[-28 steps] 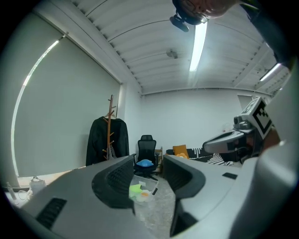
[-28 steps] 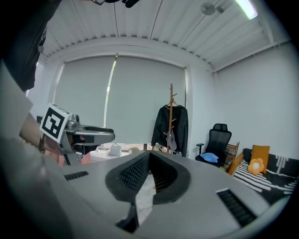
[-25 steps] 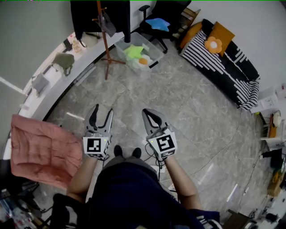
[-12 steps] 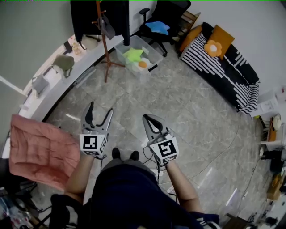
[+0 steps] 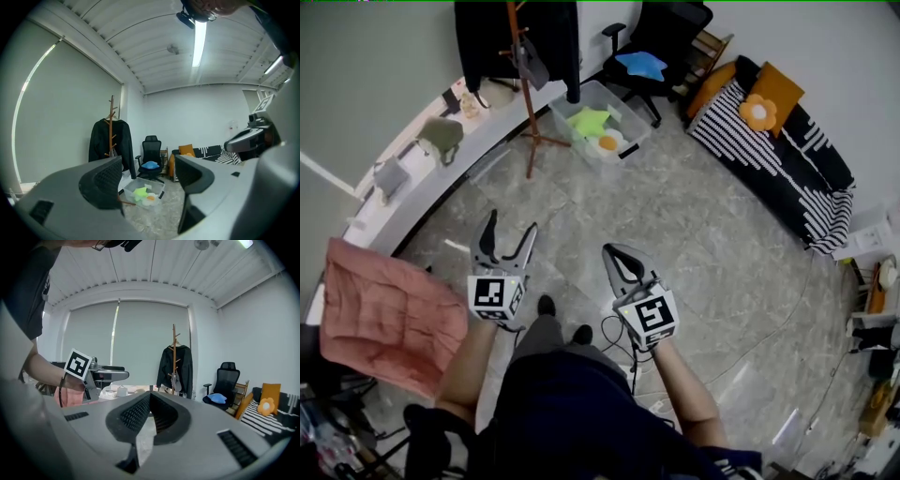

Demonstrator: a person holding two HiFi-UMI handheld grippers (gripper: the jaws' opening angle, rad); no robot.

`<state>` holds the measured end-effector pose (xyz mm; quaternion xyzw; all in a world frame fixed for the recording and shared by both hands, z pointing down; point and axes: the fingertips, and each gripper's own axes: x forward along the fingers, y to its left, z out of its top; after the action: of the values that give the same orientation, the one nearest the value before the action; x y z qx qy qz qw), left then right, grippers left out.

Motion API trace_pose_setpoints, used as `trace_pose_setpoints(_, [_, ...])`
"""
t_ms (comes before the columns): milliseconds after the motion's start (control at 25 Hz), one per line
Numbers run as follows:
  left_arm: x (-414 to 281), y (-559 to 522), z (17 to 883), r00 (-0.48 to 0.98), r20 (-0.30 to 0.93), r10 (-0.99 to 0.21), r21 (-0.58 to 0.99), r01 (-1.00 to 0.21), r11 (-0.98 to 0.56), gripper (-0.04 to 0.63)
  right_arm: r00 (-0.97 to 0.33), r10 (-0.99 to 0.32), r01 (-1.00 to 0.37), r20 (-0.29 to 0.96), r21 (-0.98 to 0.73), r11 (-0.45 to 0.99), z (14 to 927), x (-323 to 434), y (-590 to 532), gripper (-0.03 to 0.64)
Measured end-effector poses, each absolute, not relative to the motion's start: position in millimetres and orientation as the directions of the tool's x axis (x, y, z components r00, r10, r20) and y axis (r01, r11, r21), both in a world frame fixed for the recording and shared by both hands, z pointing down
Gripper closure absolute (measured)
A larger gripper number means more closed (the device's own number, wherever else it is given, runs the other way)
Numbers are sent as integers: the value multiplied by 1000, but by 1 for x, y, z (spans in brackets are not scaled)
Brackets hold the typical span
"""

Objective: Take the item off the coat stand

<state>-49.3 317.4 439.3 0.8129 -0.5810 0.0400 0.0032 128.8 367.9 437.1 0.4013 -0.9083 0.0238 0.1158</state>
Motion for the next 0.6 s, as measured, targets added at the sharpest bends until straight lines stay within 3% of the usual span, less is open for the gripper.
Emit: trace_pose_setpoints(600, [-114, 87, 442, 362, 56, -930, -13, -932, -363, 250, -610, -757, -773, 233, 34, 633, 440, 55, 137, 597])
